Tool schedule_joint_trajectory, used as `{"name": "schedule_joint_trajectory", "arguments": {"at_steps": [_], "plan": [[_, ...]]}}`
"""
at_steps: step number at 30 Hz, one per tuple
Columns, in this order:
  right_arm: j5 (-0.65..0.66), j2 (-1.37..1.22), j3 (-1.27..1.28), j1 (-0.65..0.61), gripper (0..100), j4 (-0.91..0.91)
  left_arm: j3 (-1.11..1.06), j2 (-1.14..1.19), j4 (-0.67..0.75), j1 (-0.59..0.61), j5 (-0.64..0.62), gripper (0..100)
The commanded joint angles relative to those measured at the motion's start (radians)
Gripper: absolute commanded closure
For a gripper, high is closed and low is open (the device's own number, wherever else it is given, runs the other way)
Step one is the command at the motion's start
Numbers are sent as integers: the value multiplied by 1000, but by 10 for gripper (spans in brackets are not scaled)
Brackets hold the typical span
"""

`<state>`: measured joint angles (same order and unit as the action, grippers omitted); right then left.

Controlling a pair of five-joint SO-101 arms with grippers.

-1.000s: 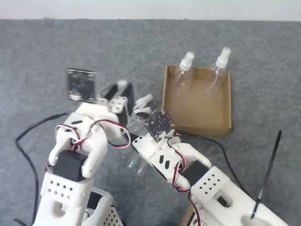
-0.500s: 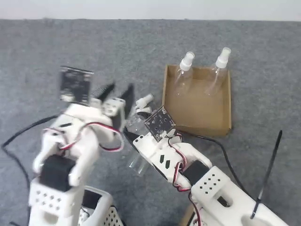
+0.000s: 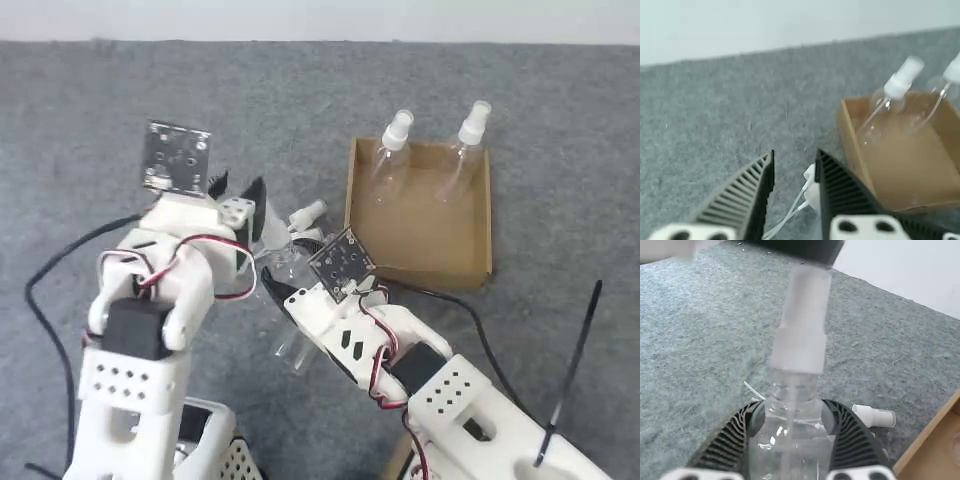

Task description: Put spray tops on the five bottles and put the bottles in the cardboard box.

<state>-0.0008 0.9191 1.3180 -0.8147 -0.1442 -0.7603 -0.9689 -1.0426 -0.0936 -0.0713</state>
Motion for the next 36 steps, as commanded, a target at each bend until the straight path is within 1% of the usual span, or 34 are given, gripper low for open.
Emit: {"name": "schedule_joint_trajectory", "arguments": {"at_steps": [1, 7, 14, 18, 22, 25, 30, 36], "plan": [[-8, 22, -5, 15, 992, 16, -38, -66, 23, -46, 25, 923], [-8, 22, -5, 15, 992, 15, -125, -184, 21, -133, 21, 957], [-6, 22, -5, 15, 992, 15, -139, -219, 28, -138, 25, 953], [-6, 22, -5, 15, 992, 13, -24, -222, -2, -117, 41, 941], [-6, 22, -9, 18, 992, 13, 114, -253, -81, -38, 57, 861], [-5, 22, -40, 19, 992, 2, 128, -315, -109, 26, 58, 835], [-5, 13, -207, 30, 992, -182, -7, -445, -114, 69, 58, 833], [-5, 8, -427, 137, 992, -338, -193, -591, -106, 61, 57, 830]]}}
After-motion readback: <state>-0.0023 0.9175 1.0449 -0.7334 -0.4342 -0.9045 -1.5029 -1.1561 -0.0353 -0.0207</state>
